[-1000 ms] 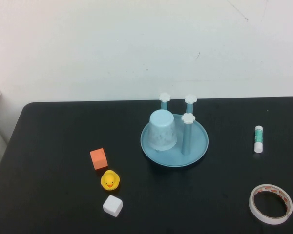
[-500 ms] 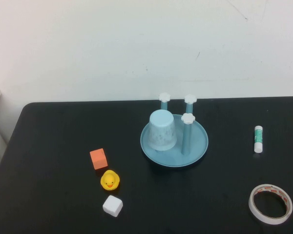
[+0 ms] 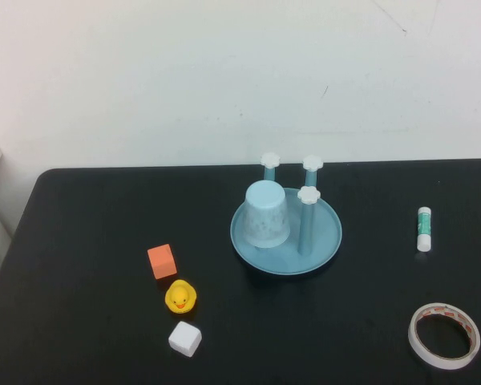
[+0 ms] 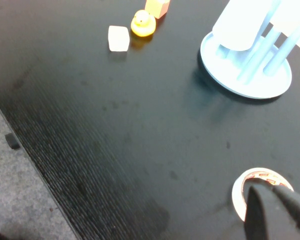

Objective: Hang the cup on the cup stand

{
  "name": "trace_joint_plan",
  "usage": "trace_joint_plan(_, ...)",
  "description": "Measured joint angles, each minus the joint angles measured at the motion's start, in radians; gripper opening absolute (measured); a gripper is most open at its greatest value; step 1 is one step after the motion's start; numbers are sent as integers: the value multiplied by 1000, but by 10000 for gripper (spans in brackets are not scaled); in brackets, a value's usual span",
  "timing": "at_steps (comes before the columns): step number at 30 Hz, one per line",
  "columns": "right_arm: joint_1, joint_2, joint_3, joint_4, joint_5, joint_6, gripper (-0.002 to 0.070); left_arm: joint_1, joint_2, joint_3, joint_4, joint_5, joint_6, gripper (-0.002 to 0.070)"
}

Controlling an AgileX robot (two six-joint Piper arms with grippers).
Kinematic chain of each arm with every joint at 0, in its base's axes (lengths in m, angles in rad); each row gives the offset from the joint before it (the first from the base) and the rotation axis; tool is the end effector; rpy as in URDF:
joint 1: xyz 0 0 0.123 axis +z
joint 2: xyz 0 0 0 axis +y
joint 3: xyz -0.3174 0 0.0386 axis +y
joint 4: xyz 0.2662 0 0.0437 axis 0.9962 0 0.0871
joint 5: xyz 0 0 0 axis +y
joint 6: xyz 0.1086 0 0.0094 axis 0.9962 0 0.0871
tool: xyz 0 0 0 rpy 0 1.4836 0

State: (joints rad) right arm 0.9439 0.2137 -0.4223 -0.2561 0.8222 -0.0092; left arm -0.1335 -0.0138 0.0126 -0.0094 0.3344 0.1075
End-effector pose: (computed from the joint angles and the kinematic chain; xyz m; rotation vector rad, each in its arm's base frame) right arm 0.0415 0.0228 0.2736 -1.0162 1.8173 0.2706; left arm 0.0534 -0.0075 0.1746 0.2126 1.8044 -0.0275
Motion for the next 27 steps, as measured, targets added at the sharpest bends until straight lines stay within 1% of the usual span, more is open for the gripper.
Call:
trace_joint_plan(8, 0, 0, 0, 0, 0, 0, 0, 0, 0, 0, -6, 0, -141, -1)
trace_joint_plan(27, 0, 0, 0, 0, 0, 0, -1, 0, 0, 0, -6, -1, -120, -1)
